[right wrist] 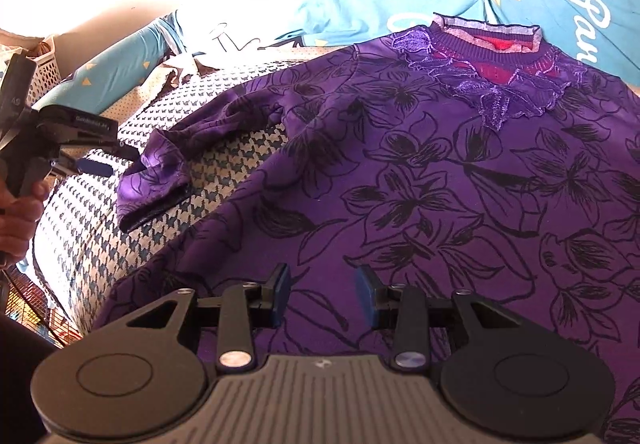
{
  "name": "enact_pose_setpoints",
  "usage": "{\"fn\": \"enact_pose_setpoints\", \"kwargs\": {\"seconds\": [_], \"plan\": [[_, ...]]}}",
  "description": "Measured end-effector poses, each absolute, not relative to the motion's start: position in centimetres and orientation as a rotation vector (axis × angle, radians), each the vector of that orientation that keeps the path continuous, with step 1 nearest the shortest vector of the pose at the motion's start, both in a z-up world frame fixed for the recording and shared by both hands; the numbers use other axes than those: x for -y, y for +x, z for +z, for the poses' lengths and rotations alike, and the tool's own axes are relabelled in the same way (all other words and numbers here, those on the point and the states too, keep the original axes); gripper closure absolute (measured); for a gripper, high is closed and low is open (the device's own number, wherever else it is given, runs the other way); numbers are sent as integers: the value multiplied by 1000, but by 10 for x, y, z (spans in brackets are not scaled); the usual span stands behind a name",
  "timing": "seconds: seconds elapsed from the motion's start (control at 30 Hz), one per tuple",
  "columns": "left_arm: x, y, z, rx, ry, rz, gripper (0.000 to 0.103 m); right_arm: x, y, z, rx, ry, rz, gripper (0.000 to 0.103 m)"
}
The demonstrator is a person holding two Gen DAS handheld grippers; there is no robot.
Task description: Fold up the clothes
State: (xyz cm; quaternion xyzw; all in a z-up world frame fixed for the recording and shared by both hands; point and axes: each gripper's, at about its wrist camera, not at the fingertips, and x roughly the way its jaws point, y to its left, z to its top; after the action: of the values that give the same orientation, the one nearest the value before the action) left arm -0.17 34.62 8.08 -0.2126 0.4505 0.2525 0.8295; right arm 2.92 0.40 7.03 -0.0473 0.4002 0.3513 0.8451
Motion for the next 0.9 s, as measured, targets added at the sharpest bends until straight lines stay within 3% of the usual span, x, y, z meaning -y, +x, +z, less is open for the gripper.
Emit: {"fn": "enact_pose_setpoints", "kwargs": {"seconds": [0.13, 0.23, 0.3, 0.6, 0.77, 0.9], "plan": [[-344, 2, 73, -988, -431, 546, 62, -2, 30, 70, -843, -98, 733, 67], [-337, 4, 74, -990, -360, 572, 86, -2, 31, 71, -839, -101, 725, 67], [-333, 5, 74, -991, -313, 590, 95, -2, 31, 71, -837, -102, 727, 67], [-342, 1, 81, -965, -102, 865, 94, -1, 30, 71, -823, -109, 720, 67], [-363, -8, 87, -935, -216, 908, 76, -2, 30, 72, -825, -102, 727, 67], [-376, -20, 91, -887, -365, 862, 71, -5, 28, 71, -823, -121, 732, 67]]}}
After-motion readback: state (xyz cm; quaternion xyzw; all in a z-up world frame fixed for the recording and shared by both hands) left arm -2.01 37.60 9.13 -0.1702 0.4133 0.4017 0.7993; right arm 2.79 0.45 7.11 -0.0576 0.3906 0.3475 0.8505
